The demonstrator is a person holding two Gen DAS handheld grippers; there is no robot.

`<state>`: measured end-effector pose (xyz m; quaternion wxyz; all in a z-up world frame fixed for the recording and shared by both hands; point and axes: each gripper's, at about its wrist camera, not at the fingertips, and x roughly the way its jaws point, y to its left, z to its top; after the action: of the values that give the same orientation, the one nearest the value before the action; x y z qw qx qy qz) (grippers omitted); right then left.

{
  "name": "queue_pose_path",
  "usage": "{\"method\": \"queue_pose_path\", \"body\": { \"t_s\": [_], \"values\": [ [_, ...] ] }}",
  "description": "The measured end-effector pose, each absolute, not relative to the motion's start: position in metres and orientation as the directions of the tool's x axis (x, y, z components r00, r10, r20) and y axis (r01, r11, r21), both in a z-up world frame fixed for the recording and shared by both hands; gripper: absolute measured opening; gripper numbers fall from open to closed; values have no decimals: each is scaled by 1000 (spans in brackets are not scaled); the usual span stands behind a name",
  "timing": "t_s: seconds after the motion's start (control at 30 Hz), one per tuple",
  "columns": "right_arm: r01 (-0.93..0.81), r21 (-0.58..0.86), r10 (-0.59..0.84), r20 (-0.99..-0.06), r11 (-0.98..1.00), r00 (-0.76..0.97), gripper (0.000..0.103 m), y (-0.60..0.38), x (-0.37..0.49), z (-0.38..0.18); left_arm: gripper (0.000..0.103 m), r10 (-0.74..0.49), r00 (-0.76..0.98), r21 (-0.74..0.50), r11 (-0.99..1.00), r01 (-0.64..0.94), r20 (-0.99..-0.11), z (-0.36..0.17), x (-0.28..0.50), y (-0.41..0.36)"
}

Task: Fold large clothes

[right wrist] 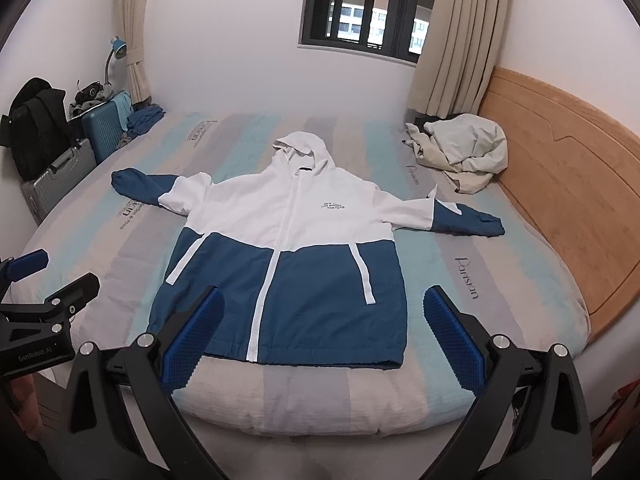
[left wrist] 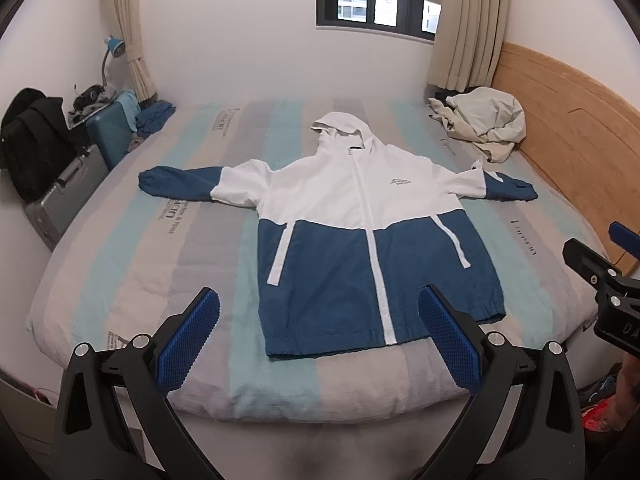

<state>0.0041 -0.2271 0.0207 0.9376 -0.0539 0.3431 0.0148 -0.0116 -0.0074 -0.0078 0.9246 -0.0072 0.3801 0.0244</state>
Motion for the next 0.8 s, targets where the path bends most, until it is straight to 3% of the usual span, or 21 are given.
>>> {"method": "queue_pose_path", "body": {
  "t_s": [0.8],
  "values": [
    [-59, -59, 4, -669, 996, 744, 96, -232, 5, 24, 97, 29, 710, 8, 999, -33, -704, -5, -11, -12]
  ]
}}
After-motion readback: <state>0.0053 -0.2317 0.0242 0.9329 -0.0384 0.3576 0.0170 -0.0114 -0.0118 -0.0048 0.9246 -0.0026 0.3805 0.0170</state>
